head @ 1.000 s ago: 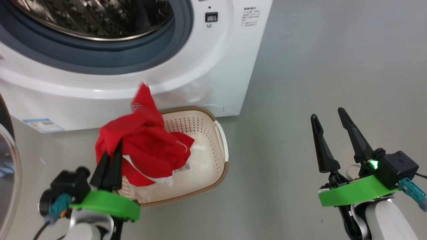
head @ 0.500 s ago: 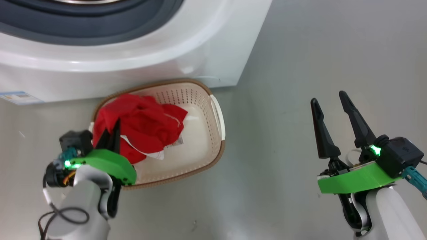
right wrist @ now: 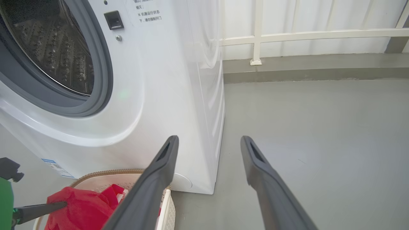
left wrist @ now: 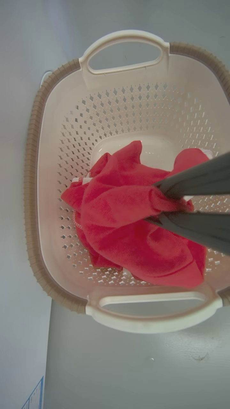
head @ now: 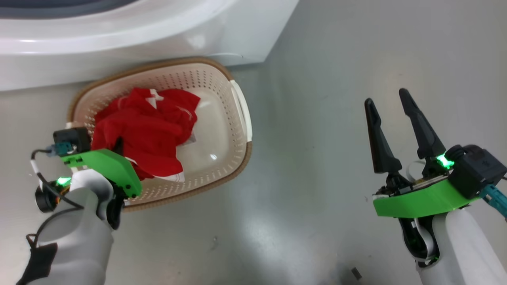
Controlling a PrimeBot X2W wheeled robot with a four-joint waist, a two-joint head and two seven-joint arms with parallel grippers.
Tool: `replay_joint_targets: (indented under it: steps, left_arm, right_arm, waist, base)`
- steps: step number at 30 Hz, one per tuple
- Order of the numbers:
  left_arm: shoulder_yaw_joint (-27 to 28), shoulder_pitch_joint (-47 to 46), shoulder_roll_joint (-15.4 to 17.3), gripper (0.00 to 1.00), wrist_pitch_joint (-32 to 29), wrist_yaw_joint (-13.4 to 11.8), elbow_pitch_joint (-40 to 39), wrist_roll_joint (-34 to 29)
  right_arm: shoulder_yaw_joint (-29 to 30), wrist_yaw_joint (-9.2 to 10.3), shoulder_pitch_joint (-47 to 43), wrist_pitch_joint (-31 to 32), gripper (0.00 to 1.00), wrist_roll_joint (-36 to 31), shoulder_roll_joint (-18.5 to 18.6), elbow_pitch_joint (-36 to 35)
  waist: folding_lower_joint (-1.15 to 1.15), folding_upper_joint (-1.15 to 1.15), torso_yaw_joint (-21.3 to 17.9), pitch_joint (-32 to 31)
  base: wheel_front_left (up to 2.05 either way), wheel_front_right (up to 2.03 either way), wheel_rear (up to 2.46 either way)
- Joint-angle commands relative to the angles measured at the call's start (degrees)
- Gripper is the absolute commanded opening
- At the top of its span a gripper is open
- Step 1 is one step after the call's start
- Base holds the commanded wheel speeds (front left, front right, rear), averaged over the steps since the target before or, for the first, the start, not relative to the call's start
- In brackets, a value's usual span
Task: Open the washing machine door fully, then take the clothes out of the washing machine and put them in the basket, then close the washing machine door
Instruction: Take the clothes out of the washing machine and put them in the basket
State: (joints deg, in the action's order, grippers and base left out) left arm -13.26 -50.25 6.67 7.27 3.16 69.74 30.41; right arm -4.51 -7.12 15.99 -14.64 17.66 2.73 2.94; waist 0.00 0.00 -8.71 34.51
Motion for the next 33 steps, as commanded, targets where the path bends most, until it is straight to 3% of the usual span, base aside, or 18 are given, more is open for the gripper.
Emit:
replay_joint_targets:
  steps: [1, 11, 13, 15, 16, 18, 33]
  left_arm:
    - [1.32, -0.8, 2.39, 0.0, -0.92, 0.42, 0.67, 0.68]
    - [0.99, -2.72, 3.38, 0.0, -4.75, 0.64, 3.35, 1.48]
    - [0.85, -2.81, 3.55, 0.31, -4.78, 0.67, 3.51, 1.51]
    - [0.72, -2.75, 3.56, 0.48, -4.84, 0.67, 3.65, 1.57]
    - [0.73, -2.64, 3.5, 0.78, -5.01, 0.64, 3.71, 1.7]
    - [0.65, -2.42, 3.39, 1.0, -5.25, 0.61, 3.81, 1.84]
    - [0.72, 0.94, 1.49, 1.0, 3.48, 3.57, 3.0, 4.04]
  right_arm:
    - [-1.35, -0.36, 0.8, -0.36, 1.0, 0.81, 0.15, -1.74]
    - [-2.02, -0.36, 2.26, -0.36, 1.0, 2.02, 0.15, -1.87]
    - [-2.06, -0.36, 2.36, -0.36, 1.0, 2.14, 0.15, -1.86]
    - [-2.0, -0.36, 2.37, -0.36, 1.0, 2.19, 0.15, -1.79]
    - [-1.91, -0.36, 2.36, -0.36, 1.0, 2.19, 0.15, -1.72]
    - [-1.77, -0.36, 2.37, -0.36, 1.0, 2.1, 0.15, -1.58]
    - [-1.09, -0.36, 1.75, -0.36, 1.0, 0.18, 0.15, -0.49]
  waist:
    - [0.0, 0.0, -2.2, 2.95]
    - [0.0, 0.0, -4.06, 5.61]
    - [0.0, 0.0, -4.19, 5.78]
    - [0.0, 0.0, -4.2, 5.81]
    - [0.0, 0.0, -4.16, 5.8]
    - [0.0, 0.0, -3.99, 5.69]
    - [0.0, 0.0, -0.05, 0.17]
  base:
    - [0.0, 0.0, 0.0]
    - [0.0, 0.0, 0.0]
    - [0.0, 0.0, 0.0]
    - [0.0, 0.0, 0.0]
    - [0.0, 0.0, 0.0]
    - [0.0, 0.0, 0.0]
    - [0.0, 0.0, 0.0]
